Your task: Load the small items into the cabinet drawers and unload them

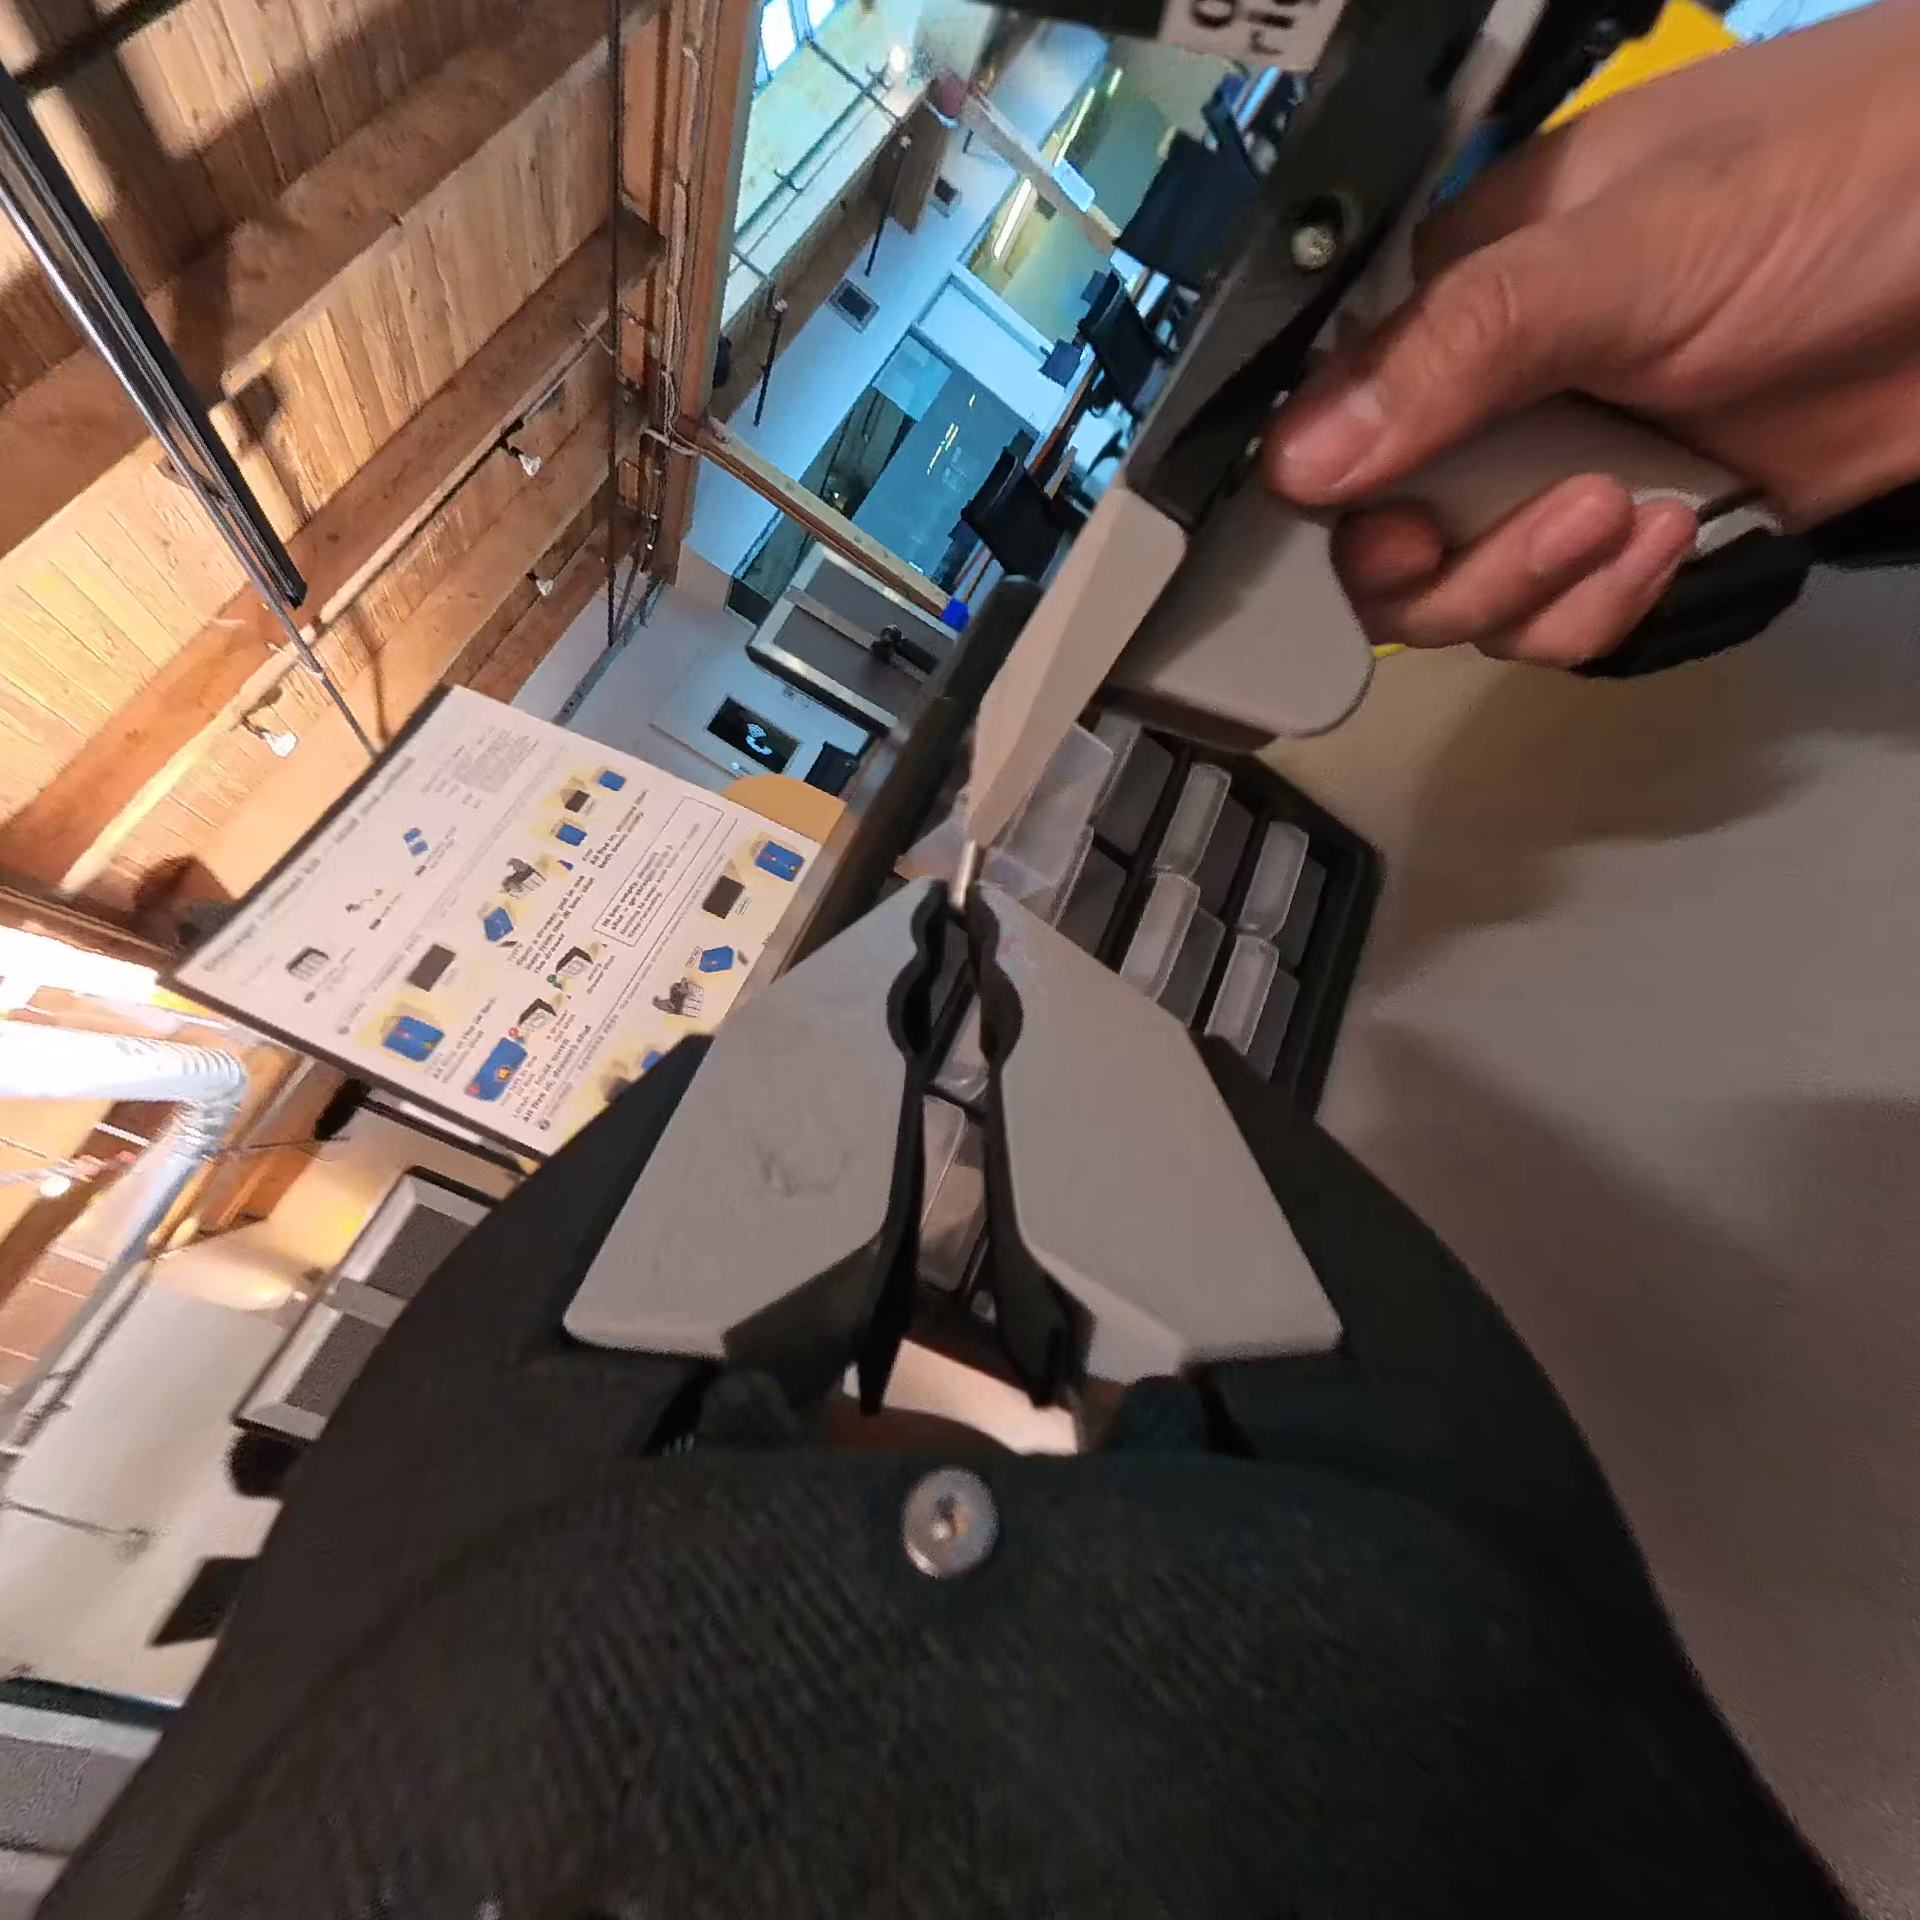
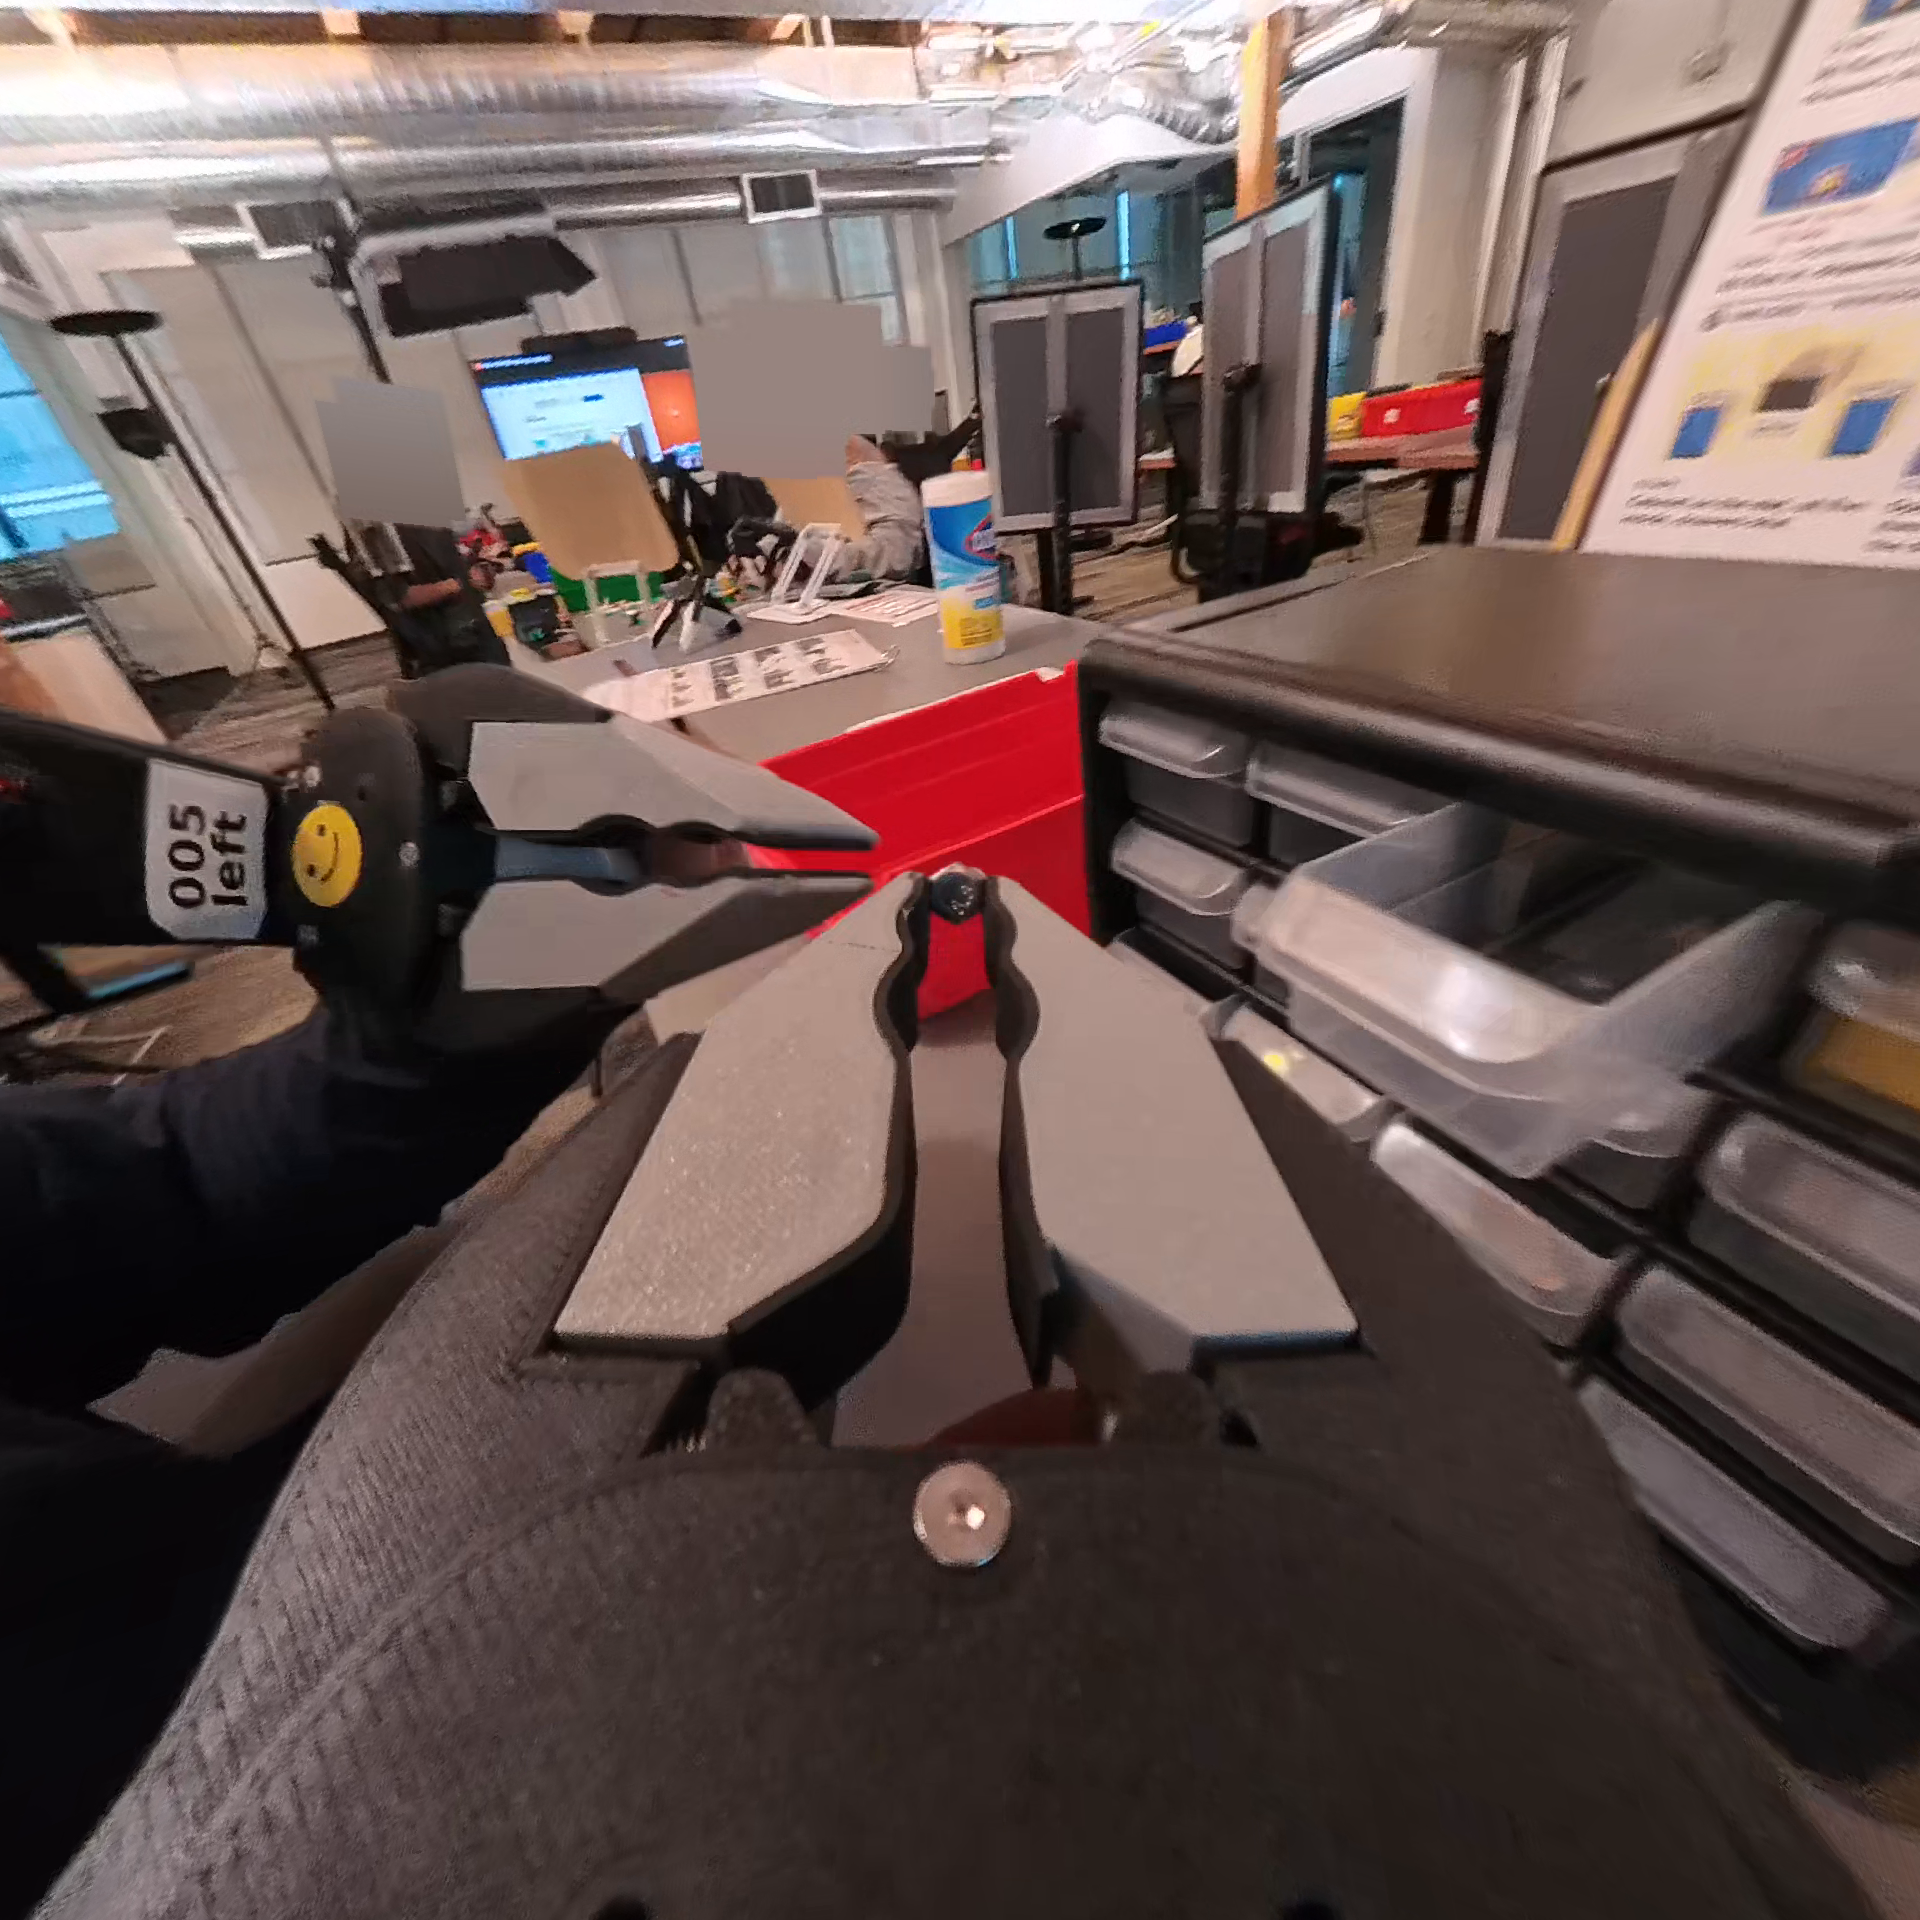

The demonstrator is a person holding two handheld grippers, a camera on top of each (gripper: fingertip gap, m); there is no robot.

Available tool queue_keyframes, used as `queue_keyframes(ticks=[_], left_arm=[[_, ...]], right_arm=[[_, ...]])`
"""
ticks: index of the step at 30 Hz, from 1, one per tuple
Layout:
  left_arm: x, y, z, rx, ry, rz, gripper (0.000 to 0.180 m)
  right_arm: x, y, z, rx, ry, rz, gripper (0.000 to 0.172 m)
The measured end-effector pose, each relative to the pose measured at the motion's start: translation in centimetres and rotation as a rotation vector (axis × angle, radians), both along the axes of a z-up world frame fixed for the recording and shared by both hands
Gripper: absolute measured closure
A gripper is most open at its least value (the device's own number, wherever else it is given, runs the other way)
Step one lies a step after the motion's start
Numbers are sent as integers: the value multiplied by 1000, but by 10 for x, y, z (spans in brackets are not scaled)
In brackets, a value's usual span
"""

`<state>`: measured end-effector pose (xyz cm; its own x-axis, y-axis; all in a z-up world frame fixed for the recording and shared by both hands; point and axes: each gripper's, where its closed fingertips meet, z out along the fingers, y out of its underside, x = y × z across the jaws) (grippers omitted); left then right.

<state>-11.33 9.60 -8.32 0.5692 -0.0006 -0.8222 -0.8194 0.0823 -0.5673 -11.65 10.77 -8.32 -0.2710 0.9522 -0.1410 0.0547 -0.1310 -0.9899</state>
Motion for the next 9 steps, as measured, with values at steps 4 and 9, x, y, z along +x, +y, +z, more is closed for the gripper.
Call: queue_keyframes(ticks=[4, 9], left_arm=[[-19, 4, 22, -34, -138, 33, 155], [-60, 35, 29, -281, -310, 61, 124]], right_arm=[[10, 32, 20, -3, 38, -74, 165], [13, 68, 33, 67, 31, -179, 165]])
